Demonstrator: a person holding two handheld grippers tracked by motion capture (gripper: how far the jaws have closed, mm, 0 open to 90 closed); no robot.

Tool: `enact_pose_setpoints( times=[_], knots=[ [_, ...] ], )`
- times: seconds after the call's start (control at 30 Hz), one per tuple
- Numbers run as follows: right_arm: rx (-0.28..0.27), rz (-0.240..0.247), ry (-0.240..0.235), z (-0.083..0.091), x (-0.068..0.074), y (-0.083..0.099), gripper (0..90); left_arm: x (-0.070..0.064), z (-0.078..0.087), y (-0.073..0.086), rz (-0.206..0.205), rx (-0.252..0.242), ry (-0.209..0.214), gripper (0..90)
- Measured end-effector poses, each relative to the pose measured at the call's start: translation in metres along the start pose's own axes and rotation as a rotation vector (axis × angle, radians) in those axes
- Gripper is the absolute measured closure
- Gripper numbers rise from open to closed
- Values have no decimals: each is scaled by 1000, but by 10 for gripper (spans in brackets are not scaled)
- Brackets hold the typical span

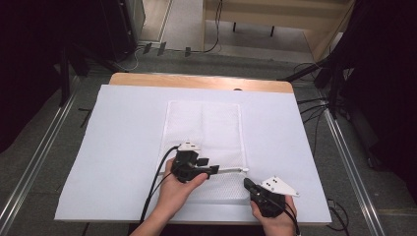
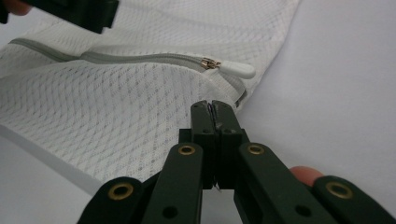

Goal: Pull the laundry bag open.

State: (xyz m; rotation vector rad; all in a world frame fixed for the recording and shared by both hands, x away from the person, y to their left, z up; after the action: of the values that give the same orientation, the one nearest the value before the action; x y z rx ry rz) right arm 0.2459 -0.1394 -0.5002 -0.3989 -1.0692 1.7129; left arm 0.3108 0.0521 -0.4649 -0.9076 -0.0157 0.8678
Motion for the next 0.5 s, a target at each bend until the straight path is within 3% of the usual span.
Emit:
enact_pose_setpoints(
  times=[0.23,0.33,0.47,0.5],
  knots=[
    [5,-16,-30,0,0,-2,900,-26,-38,-23,-31,73,4,496],
    [-6,-13,-36,0,0,-3,900,-36,-47,-30,-43,89,-1,447],
    [-21,-9,-45,1,1,-5,900,-46,-61,-37,-70,121,-54,363],
    [-22,-8,-45,1,1,-6,900,-47,-65,-37,-78,138,-88,345]
  ],
)
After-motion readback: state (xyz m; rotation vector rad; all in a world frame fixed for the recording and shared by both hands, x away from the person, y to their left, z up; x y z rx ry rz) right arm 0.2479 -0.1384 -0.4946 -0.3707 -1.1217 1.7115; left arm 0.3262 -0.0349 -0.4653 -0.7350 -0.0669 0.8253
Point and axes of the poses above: each handheld gripper's, and its own axes: z roughly backward along the jaws, y roughly out of its underside, x roughly to its left, the point moved 5 cm from there along -z, roughly forward along the jaws, and after that the axes turned 5 degrees about -z, right-handed, at the moved point
